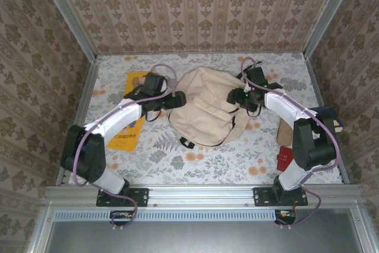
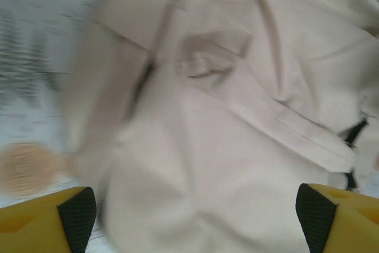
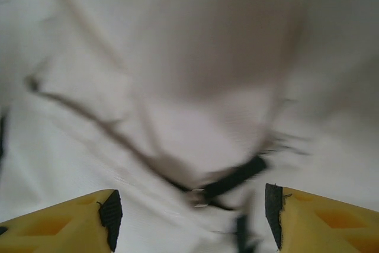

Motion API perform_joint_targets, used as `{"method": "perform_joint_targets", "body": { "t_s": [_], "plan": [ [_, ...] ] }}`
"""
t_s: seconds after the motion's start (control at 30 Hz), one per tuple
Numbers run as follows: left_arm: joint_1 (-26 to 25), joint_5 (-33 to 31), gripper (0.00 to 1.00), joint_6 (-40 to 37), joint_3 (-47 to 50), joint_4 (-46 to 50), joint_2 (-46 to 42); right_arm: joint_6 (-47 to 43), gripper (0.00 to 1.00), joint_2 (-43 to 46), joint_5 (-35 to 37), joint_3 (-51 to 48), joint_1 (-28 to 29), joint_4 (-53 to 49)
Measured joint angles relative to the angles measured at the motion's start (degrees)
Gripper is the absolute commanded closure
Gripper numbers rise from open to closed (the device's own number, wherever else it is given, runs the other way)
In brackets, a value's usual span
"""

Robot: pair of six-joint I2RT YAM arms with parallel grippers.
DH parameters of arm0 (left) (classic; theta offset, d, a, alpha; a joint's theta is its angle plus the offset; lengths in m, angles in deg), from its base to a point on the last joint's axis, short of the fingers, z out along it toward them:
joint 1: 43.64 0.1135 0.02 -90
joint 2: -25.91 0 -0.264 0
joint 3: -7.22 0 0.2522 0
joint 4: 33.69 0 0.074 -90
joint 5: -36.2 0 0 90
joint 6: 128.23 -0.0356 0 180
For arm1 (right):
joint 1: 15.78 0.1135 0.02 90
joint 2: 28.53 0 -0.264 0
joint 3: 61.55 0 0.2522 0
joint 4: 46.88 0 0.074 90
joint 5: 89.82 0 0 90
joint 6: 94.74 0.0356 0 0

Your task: Pack books, pencil case, and school supplies into a backpack

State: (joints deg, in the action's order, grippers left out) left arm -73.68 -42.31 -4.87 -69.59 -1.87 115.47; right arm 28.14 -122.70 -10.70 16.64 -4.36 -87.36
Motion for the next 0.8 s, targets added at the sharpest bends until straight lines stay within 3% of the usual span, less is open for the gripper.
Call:
{"method": "perform_joint_targets", "body": {
  "t_s": [0.13,0.33,0.6,0.8],
  "plan": [
    [-3.2,5.5,0.37,3.4,-2.6,-3.5,8.0,0.6,0.30,0.0,2.8,-2.3,-1.7,-0.6],
    [-4.8,6.6,0.47,6.3,-3.9,-3.4,16.7,0.6,0.31,-1.3,3.2,-2.6,-1.9,-0.2],
    [-4.3,3.7,0.48,6.9,-4.9,-1.8,19.2,0.9,0.31,-3.7,0.4,-4.0,-1.9,1.8],
    [1.1,4.4,0.46,4.6,-5.2,-2.5,19.7,3.4,0.31,-3.9,-5.8,-5.9,-0.5,4.7]
  ]
}}
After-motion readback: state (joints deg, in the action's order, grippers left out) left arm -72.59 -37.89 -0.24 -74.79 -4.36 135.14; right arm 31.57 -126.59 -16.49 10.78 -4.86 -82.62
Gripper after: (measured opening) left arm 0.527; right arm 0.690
